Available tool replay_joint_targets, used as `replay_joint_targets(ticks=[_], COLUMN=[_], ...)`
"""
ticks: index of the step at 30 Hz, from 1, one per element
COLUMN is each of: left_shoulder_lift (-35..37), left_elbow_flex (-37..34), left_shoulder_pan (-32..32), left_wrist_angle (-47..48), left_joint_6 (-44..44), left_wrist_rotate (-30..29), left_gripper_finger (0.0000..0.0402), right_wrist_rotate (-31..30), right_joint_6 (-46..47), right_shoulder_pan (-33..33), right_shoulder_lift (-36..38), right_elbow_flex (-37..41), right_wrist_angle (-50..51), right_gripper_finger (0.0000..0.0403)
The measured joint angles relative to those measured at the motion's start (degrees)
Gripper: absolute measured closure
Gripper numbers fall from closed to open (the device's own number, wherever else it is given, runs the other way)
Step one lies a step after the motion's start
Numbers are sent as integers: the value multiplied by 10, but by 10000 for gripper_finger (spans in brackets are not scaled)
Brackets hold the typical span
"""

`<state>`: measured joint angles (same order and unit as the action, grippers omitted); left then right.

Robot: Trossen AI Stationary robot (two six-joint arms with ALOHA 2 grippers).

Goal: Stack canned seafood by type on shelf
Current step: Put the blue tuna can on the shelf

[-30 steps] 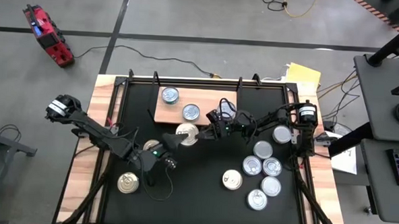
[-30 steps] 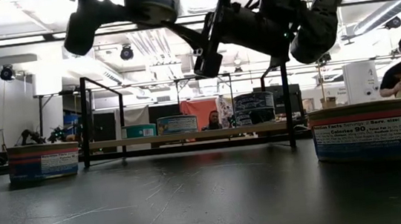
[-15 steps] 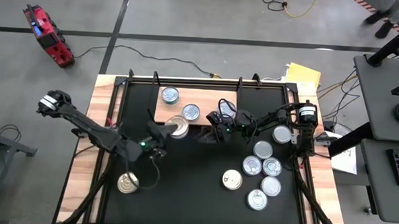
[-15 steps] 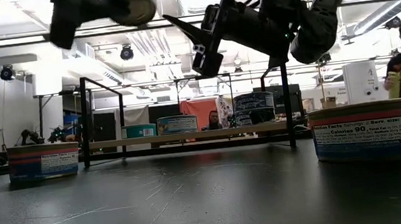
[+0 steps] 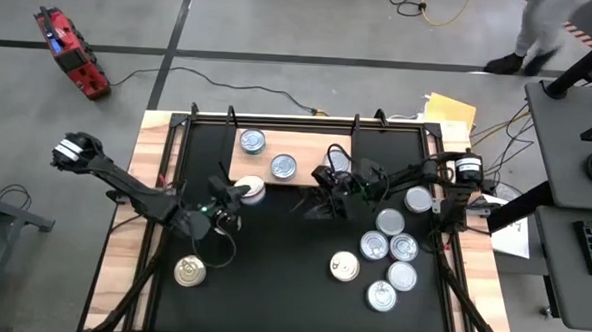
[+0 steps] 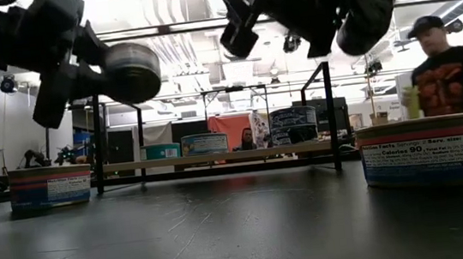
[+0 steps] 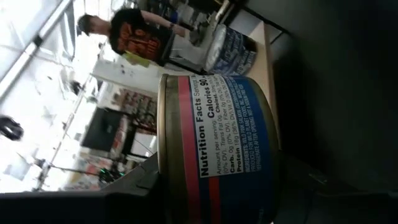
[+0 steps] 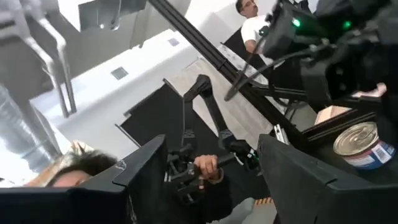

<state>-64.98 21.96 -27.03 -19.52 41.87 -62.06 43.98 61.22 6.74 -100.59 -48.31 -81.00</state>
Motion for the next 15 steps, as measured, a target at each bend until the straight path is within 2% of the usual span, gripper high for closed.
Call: replay_joint_targets(ticks=[4,8,11,15], left_shoulder_lift=[-36,-72,-87,-92], left_elbow_flex=[11,34,47,54], left_shoulder_pan=[1,3,5,11], left_wrist_angle=[-2,-1,19,43], left_joint_6=[-36,-38,-34,-34], left_wrist_rotate=[-2,-2,-3,-2], left_gripper_finger=[232,232,232,232], right_wrist_rotate=[6,-25,-107,-289], right_joint_6=[-86,-230,-368,-542], right_shoulder_pan=[0,-5,-14,-40], right_shoulder_lift=[44,103,149,198], right_elbow_flex=[-1,-13,-37,-75], right_wrist_angle=[104,302,491,705], right_gripper_finger=[171,176,179,179])
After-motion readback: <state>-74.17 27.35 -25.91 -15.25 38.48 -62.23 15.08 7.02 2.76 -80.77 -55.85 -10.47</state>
